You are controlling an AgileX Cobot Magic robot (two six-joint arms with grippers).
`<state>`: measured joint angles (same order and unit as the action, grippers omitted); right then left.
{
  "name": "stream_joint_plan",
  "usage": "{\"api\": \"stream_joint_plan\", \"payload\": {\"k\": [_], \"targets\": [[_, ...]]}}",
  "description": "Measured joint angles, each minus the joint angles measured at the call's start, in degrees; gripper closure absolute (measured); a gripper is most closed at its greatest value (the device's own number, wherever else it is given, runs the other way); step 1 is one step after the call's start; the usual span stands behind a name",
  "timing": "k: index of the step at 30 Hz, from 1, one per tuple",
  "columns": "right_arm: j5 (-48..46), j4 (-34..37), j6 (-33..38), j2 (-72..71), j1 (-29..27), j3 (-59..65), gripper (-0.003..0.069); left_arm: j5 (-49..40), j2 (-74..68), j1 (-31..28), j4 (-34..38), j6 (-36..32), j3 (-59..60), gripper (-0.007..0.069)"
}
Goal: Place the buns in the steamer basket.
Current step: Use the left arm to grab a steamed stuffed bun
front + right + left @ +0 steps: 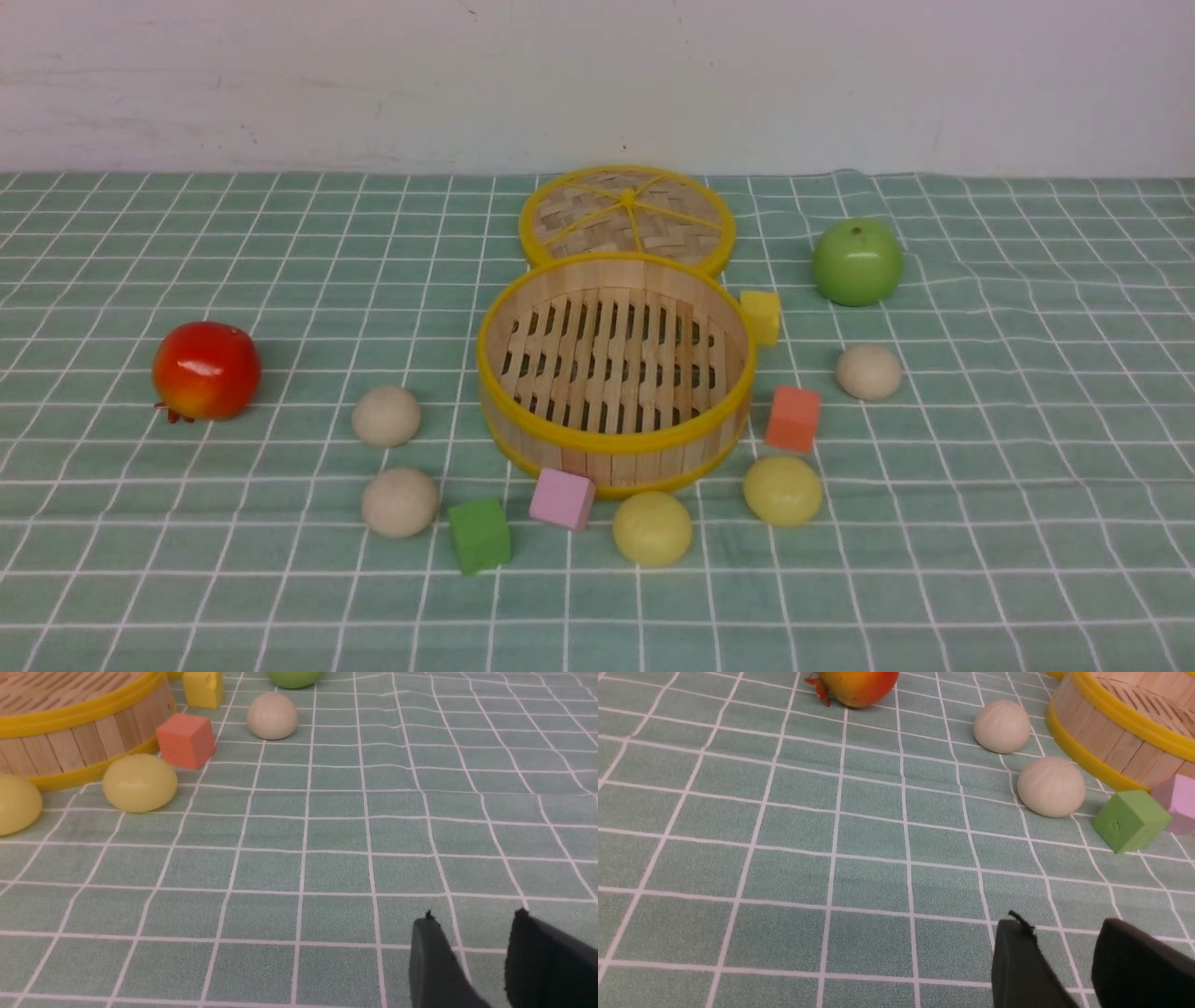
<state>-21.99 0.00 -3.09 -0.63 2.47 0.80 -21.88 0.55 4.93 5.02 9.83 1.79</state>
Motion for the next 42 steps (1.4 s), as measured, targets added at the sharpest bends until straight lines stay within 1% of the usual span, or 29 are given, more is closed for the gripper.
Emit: {"api": "stream_joint_plan", "payload": {"k": [11,13,14,17,18,19,20,21,25,26,28,30,31,32,33,36,37,38,40,42], "targets": [[0.0,0.32,0.0,0.0,0.0,0.0,0.0419,0.11,0.0,0.0,0.0,0.0,0.0,0.0387],[0.0,0.32,0.0,0.0,0.0,0.0,0.0419,0.95,0.0,0.0,1.2,0.34,0.0,0.0387],[0.0,0.32,0.0,0.0,0.0,0.0,0.0419,1.9,0.0,0.0,3.34,1.42,0.0,0.0387],[0.0,0.0,0.0,0.0,0.0,0.0,0.0419,6.6,0.0,0.0,17.36,9.52,0.0,0.0387],[0.0,0.0,0.0,0.0,0.0,0.0,0.0419,7.56,0.0,0.0,21.01,10.9,0.0,0.0387],[0.0,0.0,0.0,0.0,0.0,0.0,0.0419,9.09,0.0,0.0,24.51,12.6,0.0,0.0387],[0.0,0.0,0.0,0.0,0.0,0.0,0.0419,9.42,0.0,0.0,26.14,13.33,0.0,0.0387],[0.0,0.0,0.0,0.0,0.0,0.0,0.0419,12.67,0.0,0.0,31.89,15.27,0.0,0.0387],[0.0,0.0,0.0,0.0,0.0,0.0,0.0419,19.66,0.0,0.0,36.67,16.22,0.0,0.0391],[0.0,0.0,0.0,0.0,0.0,0.0,0.0419,19.66,0.0,0.0,36.8,16.23,0.0,0.0392],[0.0,0.0,0.0,0.0,0.0,0.0,0.0419,16.72,0.0,0.0,37.27,16.27,-1.59,0.0442],[0.0,0.32,0.0,0.0,0.0,0.0,0.0419,10.7,-0.3,0.0,36.09,13.93,-6.03,0.0527],[0.0,0.0,0.0,0.0,0.0,0.0,0.0419,10.04,-0.46,0.0,35.85,13.54,-6.03,0.0527],[0.0,0.32,0.0,0.0,0.0,0.0,0.0419,3.61,-3.37,0.0,33.69,10.51,-11.07,0.0603],[0.0,0.32,0.0,0.0,0.0,0.0,0.0419,0.59,-6.14,0.0,32.08,8.56,-13.52,0.063],[0.0,0.32,0.0,0.0,0.0,0.0,0.0419,-10.58,-16.09,0.0,26.83,3.93,-23.36,0.0638],[0.0,0.32,0.0,0.0,0.0,0.0,0.0419,-11.37,-17.0,0.0,26.43,3.65,-23.36,0.0638],[0.0,0.32,0.0,0.0,0.0,0.0,0.0419,-17.72,-24.48,0.0,23.63,1.43,-28.71,0.0638],[0.0,0.32,0.0,0.0,0.0,0.0,0.0419,-24.36,-34.39,0.0,19.72,-1.63,-34.78,0.0638],[0.0,0.32,0.0,0.0,0.0,0.0,0.0419,-29.14,-44.53,0.0,16.26,-5.28,-39.82,0.0638]]}}
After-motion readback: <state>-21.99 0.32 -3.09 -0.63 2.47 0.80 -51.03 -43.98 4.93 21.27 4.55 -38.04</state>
